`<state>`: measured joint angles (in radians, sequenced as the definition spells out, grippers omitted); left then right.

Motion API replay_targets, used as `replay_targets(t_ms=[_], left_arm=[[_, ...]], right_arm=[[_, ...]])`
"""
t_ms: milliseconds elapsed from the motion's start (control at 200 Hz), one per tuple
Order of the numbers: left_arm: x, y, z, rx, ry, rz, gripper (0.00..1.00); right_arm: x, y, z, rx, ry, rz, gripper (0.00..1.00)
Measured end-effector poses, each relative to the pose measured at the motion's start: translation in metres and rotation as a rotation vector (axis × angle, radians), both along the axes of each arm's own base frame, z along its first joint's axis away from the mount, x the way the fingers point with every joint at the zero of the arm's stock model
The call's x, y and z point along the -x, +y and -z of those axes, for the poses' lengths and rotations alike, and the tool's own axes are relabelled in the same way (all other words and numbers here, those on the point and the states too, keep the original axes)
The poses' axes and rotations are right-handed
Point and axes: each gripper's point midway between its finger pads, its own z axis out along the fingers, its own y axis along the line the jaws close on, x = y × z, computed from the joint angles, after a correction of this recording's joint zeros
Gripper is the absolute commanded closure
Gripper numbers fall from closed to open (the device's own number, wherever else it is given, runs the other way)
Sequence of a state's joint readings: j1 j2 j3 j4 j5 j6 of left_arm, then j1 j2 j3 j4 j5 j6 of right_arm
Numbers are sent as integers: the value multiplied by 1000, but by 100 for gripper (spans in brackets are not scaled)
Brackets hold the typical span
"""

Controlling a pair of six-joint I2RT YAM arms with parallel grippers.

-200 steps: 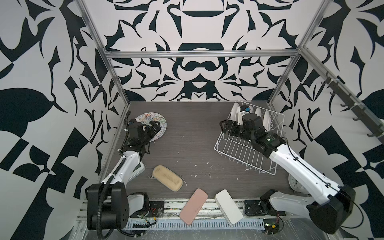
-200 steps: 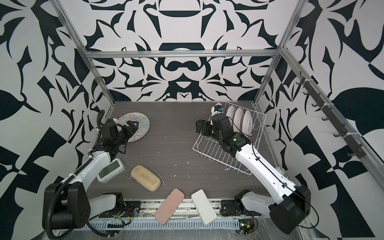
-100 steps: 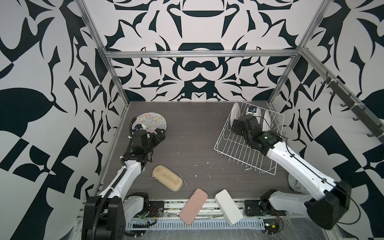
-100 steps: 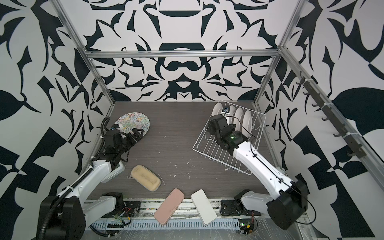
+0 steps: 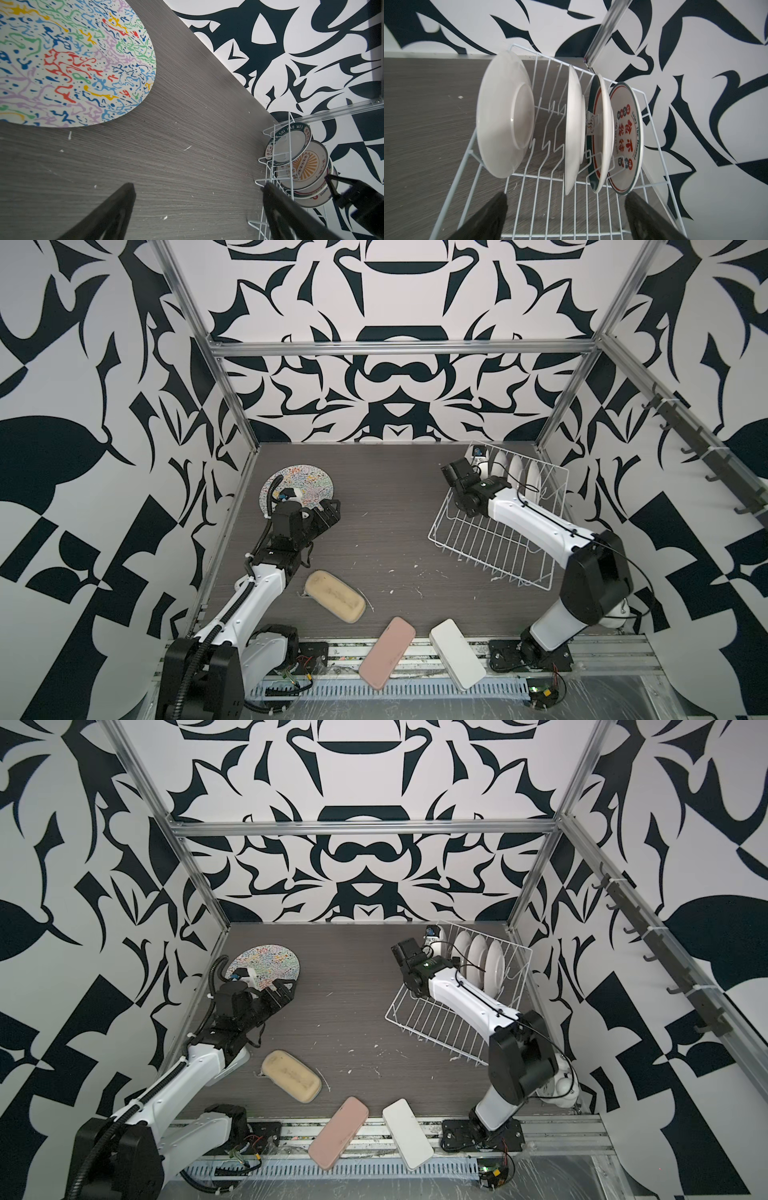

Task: Unload the plates from the dish rack
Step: 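Open and raise the left gripper while the right gripper reaches into the rack, then close the right gripper on the rim of the orange sunburst plate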

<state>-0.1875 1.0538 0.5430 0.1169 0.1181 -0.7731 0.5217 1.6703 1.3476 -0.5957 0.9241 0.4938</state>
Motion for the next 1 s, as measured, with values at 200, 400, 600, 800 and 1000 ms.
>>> replay_targets(t_ms=[200,400,600,800,1000], left_arm=[[1,-5,2,14,-4,22,0],[0,-7,-1,20,-15,25,0],[-1,-8,1,27,-10,25,0],[-2,-9,-1,25,-18,28,0],[-2,-9,-1,24,-19,30,0]], right_arm=[[-5,-5,3,69,23,44,34],[-7,-7,-2,112,25,46,38],[-19,-5,-2,156,24,53,49],[-29,-5,9,200,54,62,49],[-37,-11,9,203,57,82,48]])
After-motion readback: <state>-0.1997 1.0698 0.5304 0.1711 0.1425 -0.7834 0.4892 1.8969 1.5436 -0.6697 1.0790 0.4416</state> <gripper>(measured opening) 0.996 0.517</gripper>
